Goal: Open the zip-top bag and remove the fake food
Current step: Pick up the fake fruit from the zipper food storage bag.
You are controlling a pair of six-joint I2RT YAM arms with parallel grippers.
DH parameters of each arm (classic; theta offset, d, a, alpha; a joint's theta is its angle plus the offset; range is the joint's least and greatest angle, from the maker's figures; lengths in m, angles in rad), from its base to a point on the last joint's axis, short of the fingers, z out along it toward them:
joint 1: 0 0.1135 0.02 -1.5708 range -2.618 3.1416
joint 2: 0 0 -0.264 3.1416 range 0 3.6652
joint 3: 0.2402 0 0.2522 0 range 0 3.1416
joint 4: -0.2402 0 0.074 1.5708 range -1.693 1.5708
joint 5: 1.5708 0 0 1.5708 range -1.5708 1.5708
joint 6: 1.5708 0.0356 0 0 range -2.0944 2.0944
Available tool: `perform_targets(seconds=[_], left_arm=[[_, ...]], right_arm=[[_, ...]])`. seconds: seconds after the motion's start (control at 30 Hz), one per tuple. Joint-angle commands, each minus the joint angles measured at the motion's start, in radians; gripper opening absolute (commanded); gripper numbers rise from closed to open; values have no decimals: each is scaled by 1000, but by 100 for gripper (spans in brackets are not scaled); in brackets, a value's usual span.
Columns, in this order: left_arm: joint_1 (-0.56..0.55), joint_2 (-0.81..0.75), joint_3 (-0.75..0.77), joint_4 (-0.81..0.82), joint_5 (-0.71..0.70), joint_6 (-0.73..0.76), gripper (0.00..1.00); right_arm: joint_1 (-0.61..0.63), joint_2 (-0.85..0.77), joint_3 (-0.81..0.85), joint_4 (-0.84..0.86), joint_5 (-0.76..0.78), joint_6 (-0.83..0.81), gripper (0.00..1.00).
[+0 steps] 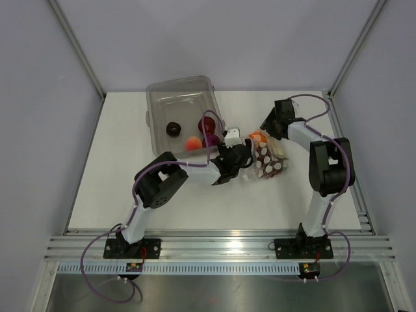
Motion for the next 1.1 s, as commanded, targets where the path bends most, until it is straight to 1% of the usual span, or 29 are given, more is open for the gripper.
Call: perform_targets(seconds=[0.0, 0.27, 0.43, 0.57, 0.67, 0.8, 0.97, 1.03, 1.07], left_arm=[[5, 15, 55, 64, -8, 34, 85], [8, 30, 99, 6, -12, 37, 89], [20, 47, 134, -59, -14, -1, 89], [40, 64, 136, -83, 15, -41, 89], [45, 67, 124, -68, 28, -46, 87], [45, 66, 104, -36, 47, -47, 80], [46, 62, 99, -17, 77, -40, 66], [46, 56, 85, -16, 83, -52, 66], [45, 50, 78, -13, 89, -60, 69]], right_arm=[[41, 47, 73, -37, 32, -62, 58], [75, 79, 65, -15, 16, -117, 57], [79, 67, 13, 23, -13, -109, 54], [82, 62, -10, 36, -23, -105, 53], [84, 61, -10, 23, -17, -101, 53], [85, 58, -16, 26, -26, -94, 53], [85, 53, -23, 31, -43, -82, 52], [84, 49, -26, 29, -44, -74, 52], [85, 47, -26, 26, -41, -74, 52]])
